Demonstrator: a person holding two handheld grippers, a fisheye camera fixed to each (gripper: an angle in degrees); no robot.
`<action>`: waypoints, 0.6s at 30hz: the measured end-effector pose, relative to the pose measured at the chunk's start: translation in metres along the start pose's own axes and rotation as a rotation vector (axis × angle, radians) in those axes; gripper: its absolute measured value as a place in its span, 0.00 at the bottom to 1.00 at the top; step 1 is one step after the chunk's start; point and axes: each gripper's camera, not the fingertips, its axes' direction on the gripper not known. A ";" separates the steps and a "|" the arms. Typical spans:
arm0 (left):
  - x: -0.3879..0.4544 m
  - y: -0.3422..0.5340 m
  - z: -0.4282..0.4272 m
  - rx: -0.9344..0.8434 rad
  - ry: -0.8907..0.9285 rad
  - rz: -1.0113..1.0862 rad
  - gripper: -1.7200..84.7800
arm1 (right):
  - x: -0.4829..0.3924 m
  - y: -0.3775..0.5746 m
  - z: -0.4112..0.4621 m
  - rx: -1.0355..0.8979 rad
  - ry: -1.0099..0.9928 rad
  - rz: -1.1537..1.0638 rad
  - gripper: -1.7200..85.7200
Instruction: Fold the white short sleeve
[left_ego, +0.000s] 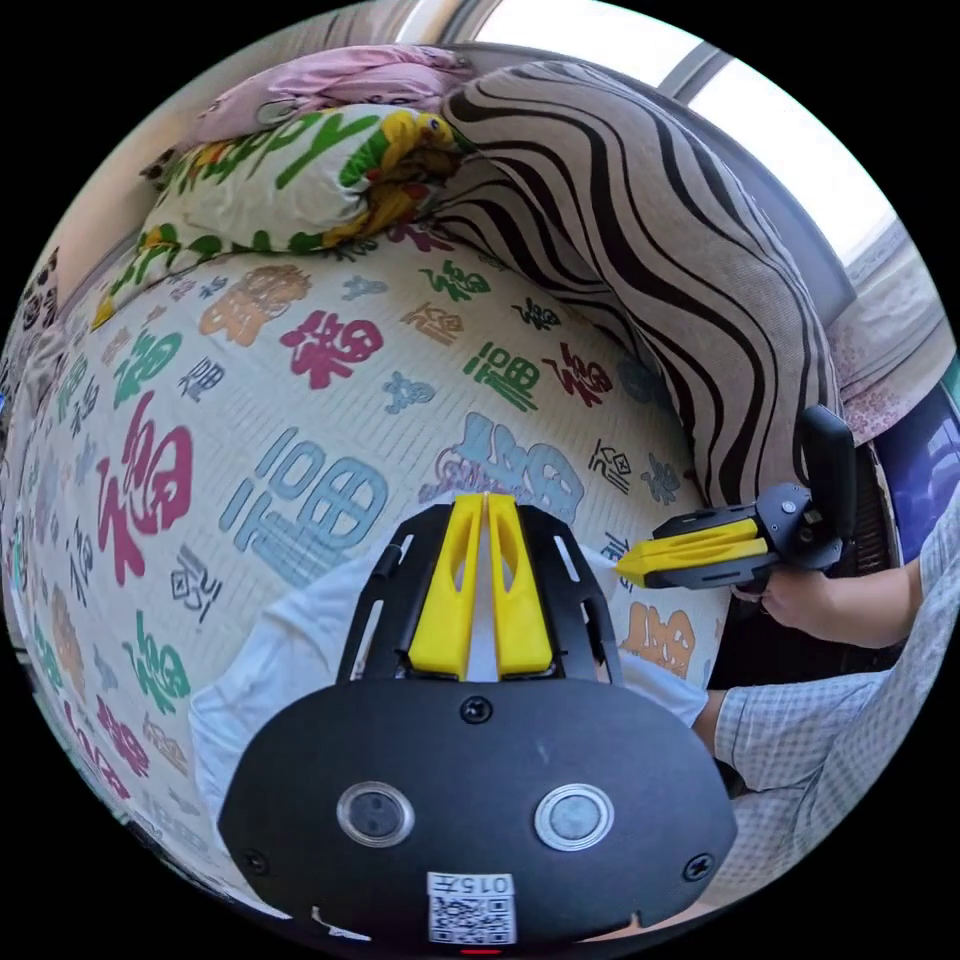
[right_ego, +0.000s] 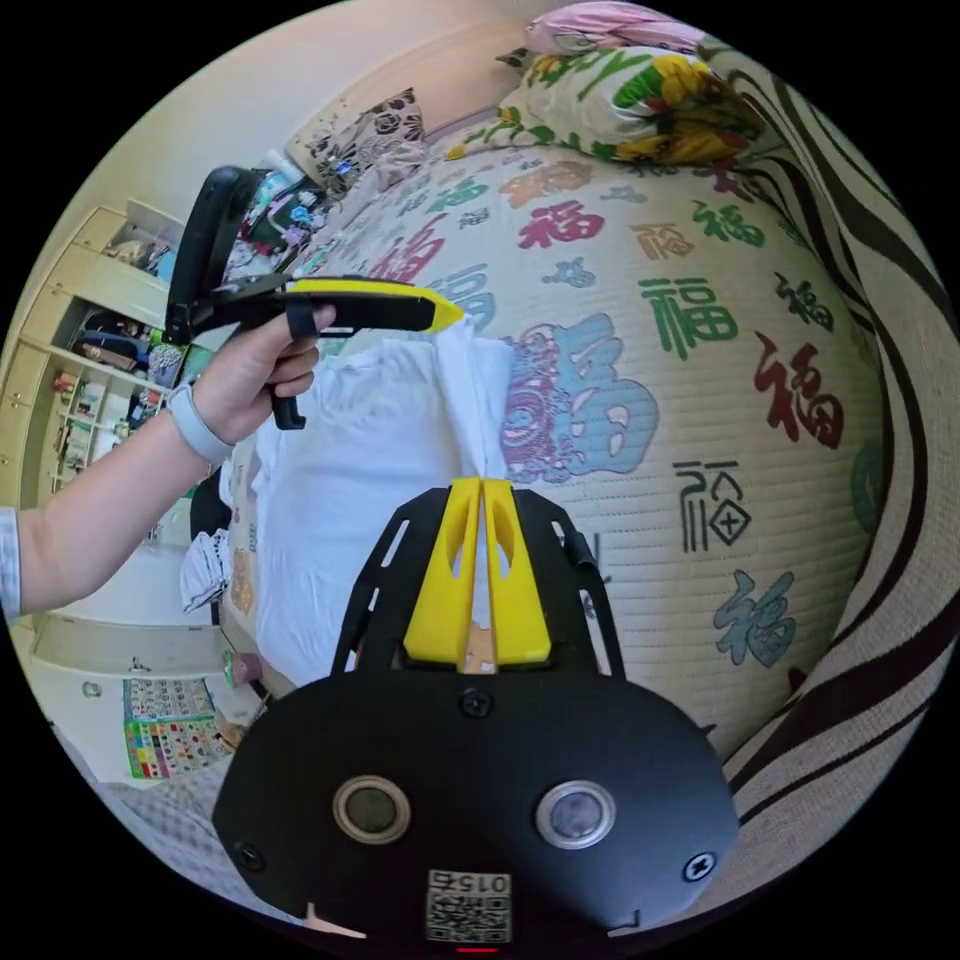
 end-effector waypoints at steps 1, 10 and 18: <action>-0.010 0.016 -0.006 0.003 -0.006 -0.028 0.02 | -0.009 -0.005 0.005 -0.009 -0.019 -0.026 0.02; -0.072 0.107 0.007 -0.045 0.027 -0.217 0.01 | -0.050 -0.023 0.082 -0.190 -0.046 -0.108 0.01; -0.093 0.137 -0.003 0.023 0.044 -0.245 0.02 | -0.064 -0.036 0.113 -0.248 -0.035 -0.125 0.02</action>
